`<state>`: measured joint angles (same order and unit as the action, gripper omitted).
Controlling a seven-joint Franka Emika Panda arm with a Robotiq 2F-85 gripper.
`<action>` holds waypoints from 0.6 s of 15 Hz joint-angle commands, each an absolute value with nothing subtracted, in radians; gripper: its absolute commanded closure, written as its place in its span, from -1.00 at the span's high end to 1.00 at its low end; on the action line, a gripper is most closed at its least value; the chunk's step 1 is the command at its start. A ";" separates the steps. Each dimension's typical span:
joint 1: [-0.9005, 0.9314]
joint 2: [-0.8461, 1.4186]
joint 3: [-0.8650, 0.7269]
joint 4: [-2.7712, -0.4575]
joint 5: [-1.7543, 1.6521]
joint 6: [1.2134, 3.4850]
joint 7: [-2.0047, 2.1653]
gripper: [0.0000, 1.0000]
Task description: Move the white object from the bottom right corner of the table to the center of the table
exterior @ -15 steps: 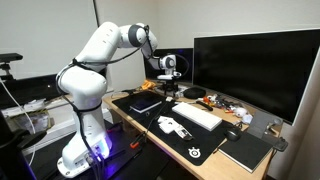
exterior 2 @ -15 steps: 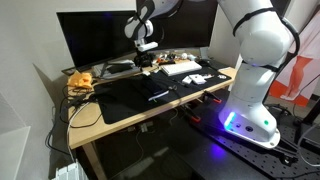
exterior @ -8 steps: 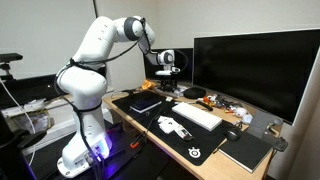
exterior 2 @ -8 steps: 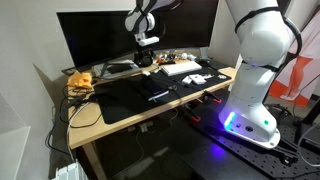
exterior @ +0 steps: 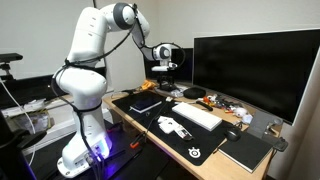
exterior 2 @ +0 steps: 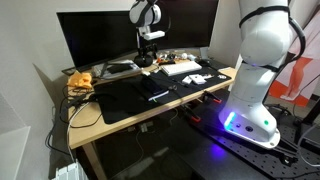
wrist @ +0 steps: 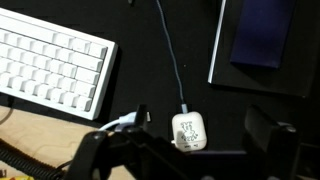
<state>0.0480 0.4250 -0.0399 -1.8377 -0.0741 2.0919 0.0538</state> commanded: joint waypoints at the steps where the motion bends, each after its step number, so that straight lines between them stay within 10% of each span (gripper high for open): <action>1: 0.037 0.277 -0.026 -2.012 -0.089 2.152 0.016 1.00; 9: 0.009 0.099 -0.029 -2.263 -0.091 2.231 -0.138 1.00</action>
